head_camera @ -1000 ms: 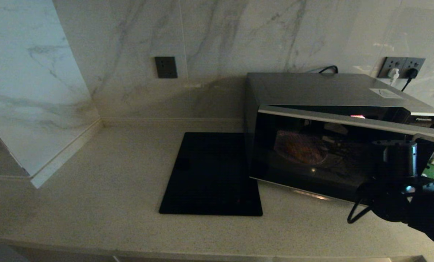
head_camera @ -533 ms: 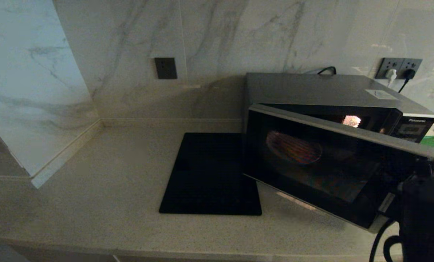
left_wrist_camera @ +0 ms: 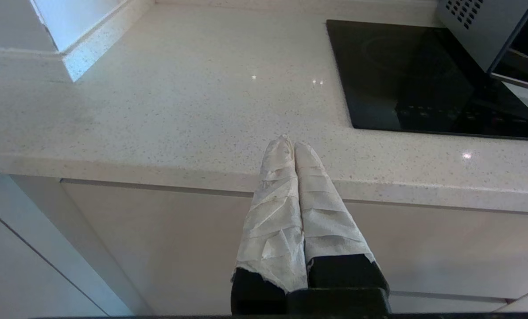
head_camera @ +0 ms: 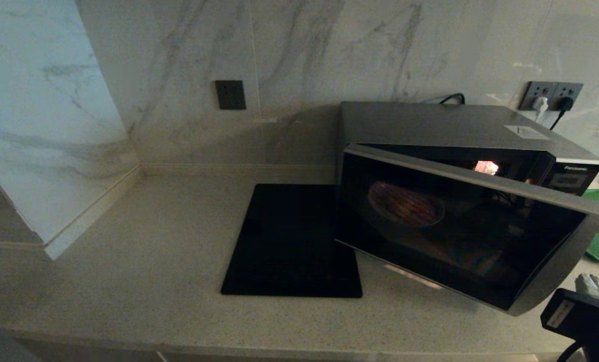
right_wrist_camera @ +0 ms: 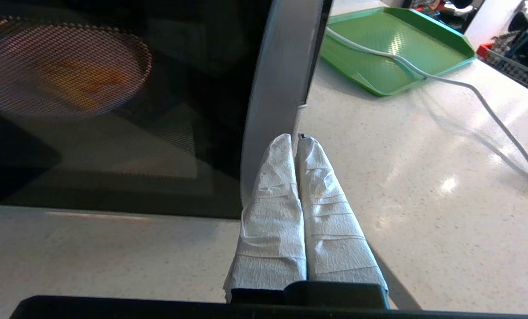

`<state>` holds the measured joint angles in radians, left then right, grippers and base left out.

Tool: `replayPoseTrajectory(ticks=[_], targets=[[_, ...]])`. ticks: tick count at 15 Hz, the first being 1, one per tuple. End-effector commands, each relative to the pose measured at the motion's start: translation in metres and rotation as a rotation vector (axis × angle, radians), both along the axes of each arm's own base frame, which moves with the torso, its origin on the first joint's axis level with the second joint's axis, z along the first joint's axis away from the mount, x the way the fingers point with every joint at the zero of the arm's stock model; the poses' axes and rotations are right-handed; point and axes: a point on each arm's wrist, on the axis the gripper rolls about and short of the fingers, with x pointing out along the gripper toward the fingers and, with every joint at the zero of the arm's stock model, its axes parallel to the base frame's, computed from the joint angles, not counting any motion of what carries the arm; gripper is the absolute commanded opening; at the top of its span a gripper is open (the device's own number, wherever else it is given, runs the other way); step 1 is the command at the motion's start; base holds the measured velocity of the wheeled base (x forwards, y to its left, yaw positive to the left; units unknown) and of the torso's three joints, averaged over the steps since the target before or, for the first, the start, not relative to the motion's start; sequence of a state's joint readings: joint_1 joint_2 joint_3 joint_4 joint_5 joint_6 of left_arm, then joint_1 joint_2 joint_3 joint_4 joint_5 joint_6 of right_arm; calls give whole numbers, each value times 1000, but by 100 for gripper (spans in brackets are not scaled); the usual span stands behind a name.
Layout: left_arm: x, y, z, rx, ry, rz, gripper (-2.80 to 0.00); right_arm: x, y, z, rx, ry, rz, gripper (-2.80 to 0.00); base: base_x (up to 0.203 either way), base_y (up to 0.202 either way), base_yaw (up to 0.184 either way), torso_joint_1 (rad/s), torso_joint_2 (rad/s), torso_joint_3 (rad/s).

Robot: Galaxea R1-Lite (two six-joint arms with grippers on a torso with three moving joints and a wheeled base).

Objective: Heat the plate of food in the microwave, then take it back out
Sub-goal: Open the microwave oven

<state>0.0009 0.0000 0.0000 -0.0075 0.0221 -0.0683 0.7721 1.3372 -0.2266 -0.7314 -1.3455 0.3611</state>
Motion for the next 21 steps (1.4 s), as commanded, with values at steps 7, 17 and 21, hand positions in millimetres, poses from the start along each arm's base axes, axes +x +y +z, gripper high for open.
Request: replayPoseTrajectory(ticks=[7, 17, 21], targets=[[0, 0, 0, -1, 0, 2, -280, -21, -21, 53, 98, -149, -8, -280, 0, 0, 0, 0, 0, 0], [0, 0, 0, -1, 0, 2, -280, 42, 0, 203, 37, -242, -138, -280, 0, 0, 0, 0, 0, 0], [0, 0, 0, -1, 1, 2, -280, 67, 13, 244, -22, -183, -151, -280, 0, 0, 0, 0, 0, 0]])
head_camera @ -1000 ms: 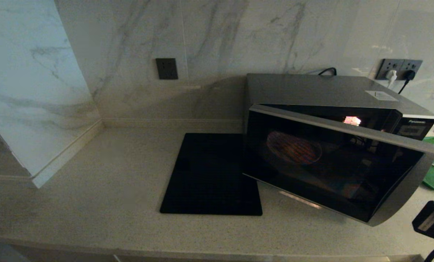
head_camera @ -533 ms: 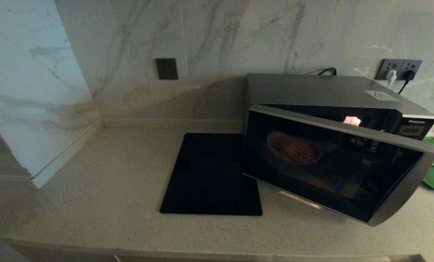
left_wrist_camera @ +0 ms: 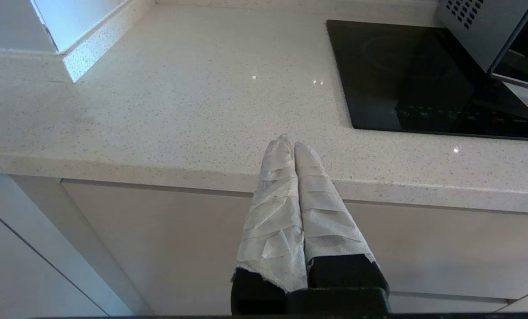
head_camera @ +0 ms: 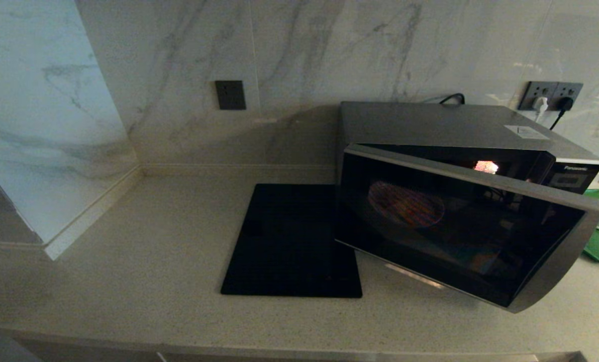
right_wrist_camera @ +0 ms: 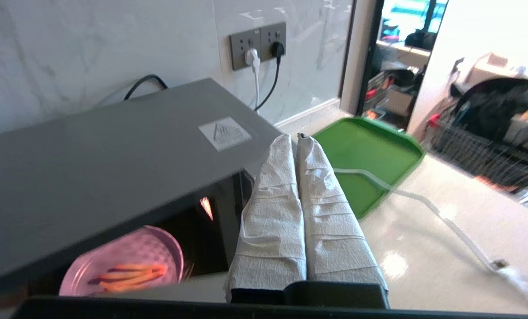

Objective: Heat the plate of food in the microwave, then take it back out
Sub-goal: Open the microwave oven

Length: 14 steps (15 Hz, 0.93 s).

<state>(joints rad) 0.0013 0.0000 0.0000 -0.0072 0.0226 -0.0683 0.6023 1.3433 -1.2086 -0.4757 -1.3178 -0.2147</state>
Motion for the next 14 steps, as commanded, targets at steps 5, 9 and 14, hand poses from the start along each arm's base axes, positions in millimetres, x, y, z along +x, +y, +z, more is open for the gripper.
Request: replayPoseTrajectory(ticks=[5, 9, 14], targets=[[0, 0, 0, -1, 0, 2, -280, 34, -8, 75, 50, -80, -148, -280, 0, 0, 0, 0, 0, 0], [0, 0, 0, -1, 1, 2, -280, 32, -38, 113, -21, -43, -295, -280, 0, 0, 0, 0, 0, 0], [0, 0, 0, -1, 0, 1, -280, 70, -48, 72, -211, 311, -386, -280, 0, 0, 0, 0, 0, 0]])
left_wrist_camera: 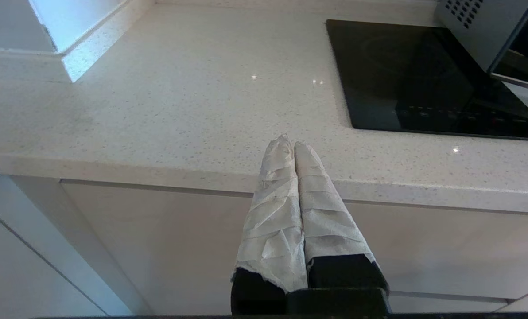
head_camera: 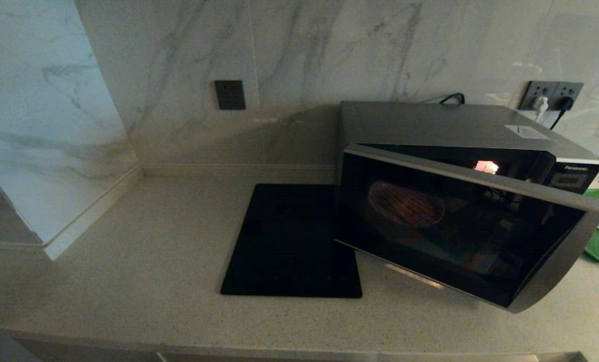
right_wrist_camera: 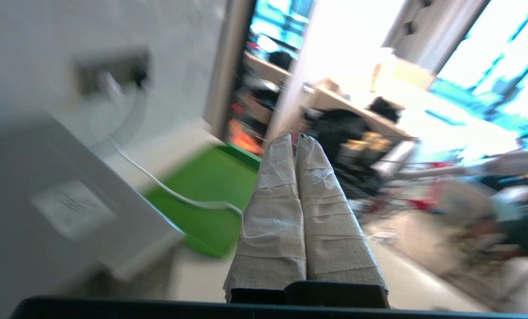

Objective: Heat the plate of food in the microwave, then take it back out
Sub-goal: Open the microwave oven

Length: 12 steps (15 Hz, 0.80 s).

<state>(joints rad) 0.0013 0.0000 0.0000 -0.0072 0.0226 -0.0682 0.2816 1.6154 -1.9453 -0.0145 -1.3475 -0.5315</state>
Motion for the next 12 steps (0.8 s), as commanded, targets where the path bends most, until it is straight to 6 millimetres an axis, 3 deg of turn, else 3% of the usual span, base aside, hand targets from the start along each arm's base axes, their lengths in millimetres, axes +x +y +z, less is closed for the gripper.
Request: replayPoseTrajectory(ticks=[1, 8, 10, 12], targets=[[0, 0, 0, -1, 0, 2, -280, 17, 2, -20, -31, 113, -17, -280, 0, 0, 0, 0, 0, 0], [0, 0, 0, -1, 0, 1, -280, 19, 2, -27, -51, 153, 17, -280, 0, 0, 0, 0, 0, 0], [0, 0, 0, -1, 0, 1, -280, 36, -10, -40, -63, 211, -43, -280, 0, 0, 0, 0, 0, 0], [0, 0, 0, -1, 1, 1, -280, 47, -8, -53, -96, 294, -30, -280, 0, 0, 0, 0, 0, 0]])
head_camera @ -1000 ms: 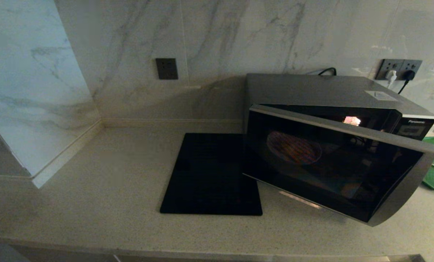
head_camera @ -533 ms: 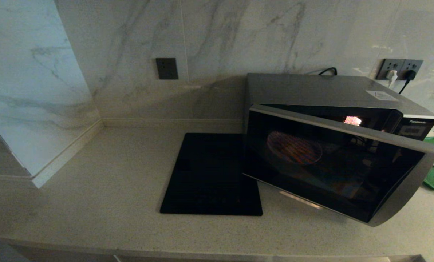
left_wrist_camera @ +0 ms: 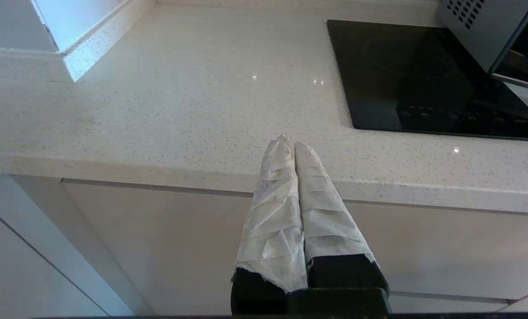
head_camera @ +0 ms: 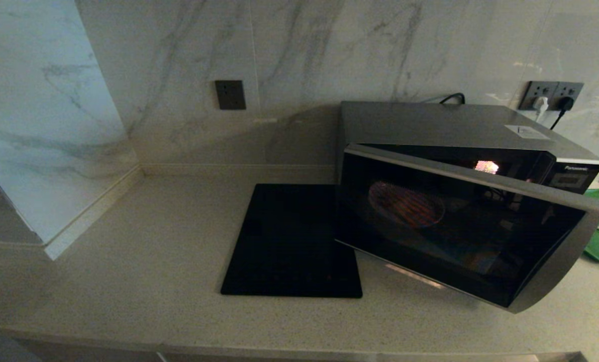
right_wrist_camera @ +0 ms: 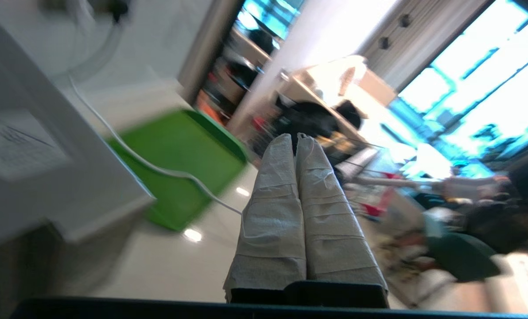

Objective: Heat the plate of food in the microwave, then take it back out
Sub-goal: Open the microwave oven

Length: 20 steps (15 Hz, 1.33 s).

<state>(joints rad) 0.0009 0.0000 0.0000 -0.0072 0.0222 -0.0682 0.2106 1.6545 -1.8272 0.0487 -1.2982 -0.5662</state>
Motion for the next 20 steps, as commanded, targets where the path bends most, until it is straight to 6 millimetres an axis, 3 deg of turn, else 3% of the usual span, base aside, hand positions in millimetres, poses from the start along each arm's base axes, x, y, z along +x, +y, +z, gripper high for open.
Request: replayPoseTrajectory(ticks=[1, 3, 7, 11, 15, 17, 20], targets=[[0, 0, 0, -1, 0, 2, -280, 11, 1, -12, -8, 30, 33, -280, 0, 0, 0, 0, 0, 0], [0, 0, 0, -1, 0, 3, -280, 9, -2, -11, 24, -37, 55, -280, 0, 0, 0, 0, 0, 0], [0, 0, 0, -1, 1, 2, -280, -10, -52, -7, 101, -170, 71, -280, 0, 0, 0, 0, 0, 0], [0, 0, 0, -1, 0, 2, -280, -61, -94, 3, 355, -443, 508, -280, 0, 0, 0, 0, 0, 0], [0, 0, 0, -1, 0, 2, -280, -94, -88, -16, 878, -293, 671, -280, 0, 0, 0, 0, 0, 0], [0, 0, 0, -1, 0, 3, -280, -76, -80, -30, 1090, -214, 671, -280, 0, 0, 0, 0, 0, 0], [0, 0, 0, -1, 0, 3, -280, -57, -73, -51, 1259, -133, 585, -280, 0, 0, 0, 0, 0, 0]])
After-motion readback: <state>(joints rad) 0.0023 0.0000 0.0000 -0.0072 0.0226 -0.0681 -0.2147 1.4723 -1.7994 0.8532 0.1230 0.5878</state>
